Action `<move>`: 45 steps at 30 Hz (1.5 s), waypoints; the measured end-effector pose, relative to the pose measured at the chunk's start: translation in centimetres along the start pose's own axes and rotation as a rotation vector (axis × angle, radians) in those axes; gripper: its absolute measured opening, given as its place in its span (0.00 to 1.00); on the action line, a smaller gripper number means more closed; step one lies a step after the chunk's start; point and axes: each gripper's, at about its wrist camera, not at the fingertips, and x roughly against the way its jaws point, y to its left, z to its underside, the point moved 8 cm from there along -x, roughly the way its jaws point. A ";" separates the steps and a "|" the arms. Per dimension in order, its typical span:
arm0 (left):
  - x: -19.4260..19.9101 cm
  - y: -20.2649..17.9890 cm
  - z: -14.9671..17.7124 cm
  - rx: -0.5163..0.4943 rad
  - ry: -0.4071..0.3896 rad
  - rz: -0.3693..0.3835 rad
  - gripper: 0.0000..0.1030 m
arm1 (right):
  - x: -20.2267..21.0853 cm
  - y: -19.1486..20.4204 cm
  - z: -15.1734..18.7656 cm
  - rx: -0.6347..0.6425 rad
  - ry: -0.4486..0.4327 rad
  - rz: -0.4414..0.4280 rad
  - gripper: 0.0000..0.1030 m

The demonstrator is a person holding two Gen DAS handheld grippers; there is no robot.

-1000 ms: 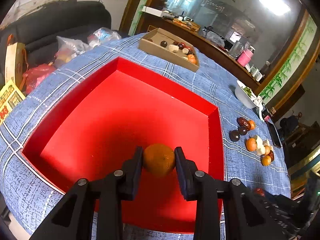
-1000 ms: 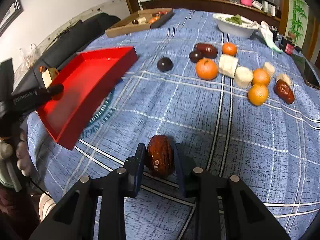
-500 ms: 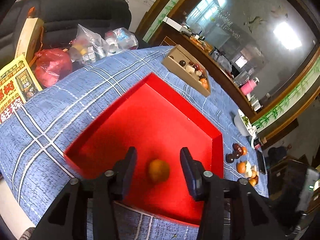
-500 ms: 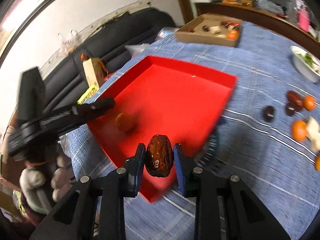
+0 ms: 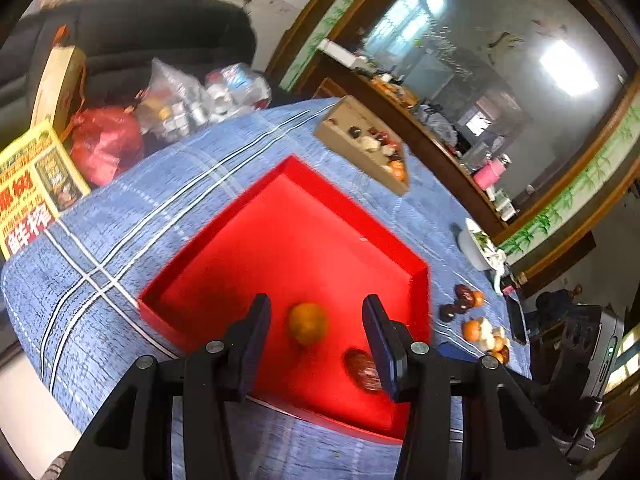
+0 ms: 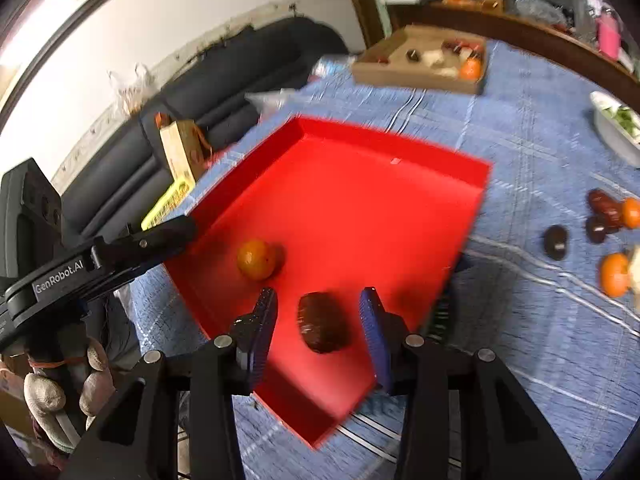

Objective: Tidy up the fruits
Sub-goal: 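Carry the orange into the red tray and open the left tool while the right tool drops the date there, then move both tools back over the fruits on the tablecloth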

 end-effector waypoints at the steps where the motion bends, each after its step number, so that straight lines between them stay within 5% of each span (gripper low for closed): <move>1: 0.4 -0.8 0.1 -0.014 -0.006 0.007 0.48 | 1.0 -0.6 -0.1 0.004 -0.028 0.031 0.40; 7: 2.1 -7.5 1.5 -0.125 -0.014 0.074 0.48 | 9.4 -6.0 0.7 -0.088 -0.218 0.201 0.46; 12: 4.0 -14.4 2.7 -0.232 -0.020 0.162 0.48 | 16.8 -11.7 2.4 -0.336 -0.352 0.110 0.47; 17: 7.0 -21.1 3.2 -0.349 -0.029 0.262 0.48 | 24.8 -15.8 3.8 -0.290 -0.515 0.497 0.47; 23: 11.1 -27.4 1.7 -0.435 -0.035 0.378 0.48 | 33.9 -18.8 4.3 -0.300 -0.624 0.665 0.49; 29: 14.5 -31.0 -3.7 -0.500 -0.125 0.339 0.56 | 46.1 -19.4 1.2 -0.203 -0.743 0.867 0.51; 34: 13.3 -30.3 -8.1 -0.513 -0.228 0.214 0.65 | 54.3 -20.9 -1.1 -0.236 -0.845 0.873 0.87; 38: 7.4 -28.0 -7.0 -0.467 -0.143 0.186 0.66 | 49.6 -23.7 -0.4 -0.286 -0.752 0.752 0.87; 42: 0.2 -26.0 -3.4 -0.449 -0.003 0.164 0.66 | 37.6 -26.4 2.1 -0.300 -0.537 0.593 0.87; 43: -1.8 -25.7 -2.1 -0.444 0.036 0.161 0.66 | 33.8 -26.9 2.6 -0.298 -0.476 0.555 0.85; 45: -6.4 -24.9 0.5 -0.430 0.125 0.163 0.65 | 27.5 -27.7 3.8 -0.304 -0.380 0.491 0.65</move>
